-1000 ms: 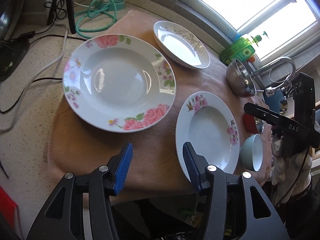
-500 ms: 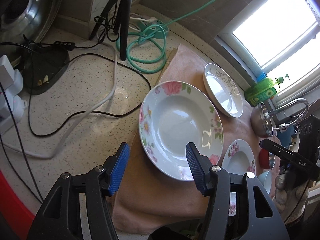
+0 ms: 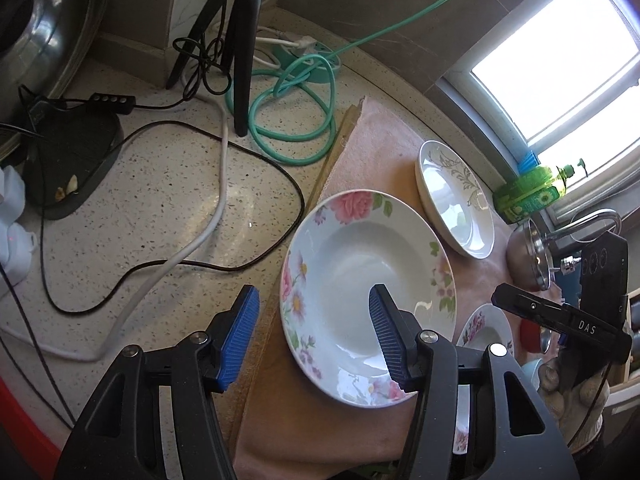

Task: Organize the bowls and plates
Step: 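Move both tools to the pink-rose plate rim and close on it, then lift the pink-rose plate and carry it over the pink-flower plate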

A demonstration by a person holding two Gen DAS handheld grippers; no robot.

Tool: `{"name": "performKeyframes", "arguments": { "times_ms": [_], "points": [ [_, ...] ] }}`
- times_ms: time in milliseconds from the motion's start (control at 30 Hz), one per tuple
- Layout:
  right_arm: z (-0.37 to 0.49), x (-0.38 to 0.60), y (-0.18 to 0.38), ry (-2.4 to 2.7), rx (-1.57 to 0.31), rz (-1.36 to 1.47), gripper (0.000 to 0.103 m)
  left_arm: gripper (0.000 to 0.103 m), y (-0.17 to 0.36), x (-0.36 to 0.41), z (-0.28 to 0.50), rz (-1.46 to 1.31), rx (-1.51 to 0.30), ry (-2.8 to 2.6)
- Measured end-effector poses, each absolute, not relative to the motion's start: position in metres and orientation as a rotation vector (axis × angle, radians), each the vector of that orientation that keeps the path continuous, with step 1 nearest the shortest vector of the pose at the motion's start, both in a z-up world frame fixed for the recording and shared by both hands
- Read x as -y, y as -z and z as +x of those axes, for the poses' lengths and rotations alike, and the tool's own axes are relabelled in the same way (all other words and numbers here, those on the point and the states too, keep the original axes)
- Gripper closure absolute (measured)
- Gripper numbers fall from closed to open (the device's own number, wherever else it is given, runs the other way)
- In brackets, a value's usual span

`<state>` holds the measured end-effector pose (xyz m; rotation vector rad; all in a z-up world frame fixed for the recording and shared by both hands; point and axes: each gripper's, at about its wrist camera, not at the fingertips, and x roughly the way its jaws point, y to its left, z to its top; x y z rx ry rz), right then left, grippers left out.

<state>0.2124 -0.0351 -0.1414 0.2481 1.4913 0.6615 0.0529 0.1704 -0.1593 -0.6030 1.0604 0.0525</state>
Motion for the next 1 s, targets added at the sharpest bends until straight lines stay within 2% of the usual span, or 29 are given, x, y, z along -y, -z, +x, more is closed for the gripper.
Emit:
{"name": "performKeyframes", "arguments": {
  "times_ms": [100, 167, 200, 300, 333, 467, 533, 633, 767, 1000],
  "points": [
    [0.213, 0.029, 0.150, -0.670, -1.511, 0.248, 0.048, 0.054, 0.167, -0.175, 0.055, -0.625, -1.073, -0.054],
    [0.214, 0.025, 0.154, -0.679, -1.523, 0.240, 0.059, 0.062, 0.171, -0.179, 0.056, -0.644, -1.080, -0.051],
    [0.214, 0.022, 0.156, -0.682, -1.528, 0.239, 0.059, 0.067, 0.172, -0.180, 0.056, -0.651, -1.082, -0.052],
    [0.216, 0.017, 0.159, -0.686, -1.534, 0.234, 0.060, 0.074, 0.178, -0.184, 0.058, -0.665, -1.090, -0.054],
    [0.217, 0.016, 0.160, -0.686, -1.536, 0.231, 0.060, 0.075, 0.180, -0.185, 0.059, -0.674, -1.095, -0.056],
    [0.220, 0.011, 0.164, -0.692, -1.552, 0.229, 0.076, 0.075, 0.187, -0.188, 0.060, -0.695, -1.105, -0.050],
    [0.221, 0.008, 0.167, -0.691, -1.561, 0.224, 0.078, 0.079, 0.189, -0.188, 0.060, -0.699, -1.110, -0.043],
    [0.221, 0.006, 0.170, -0.700, -1.573, 0.223, 0.088, 0.083, 0.190, -0.186, 0.063, -0.692, -1.119, -0.038],
    [0.220, 0.003, 0.170, -0.707, -1.575, 0.211, 0.092, 0.087, 0.191, -0.184, 0.066, -0.688, -1.122, -0.025],
    [0.218, -0.004, 0.166, -0.697, -1.566, 0.119, 0.092, 0.088, 0.187, -0.179, 0.068, -0.659, -1.119, -0.021]
  ]
}}
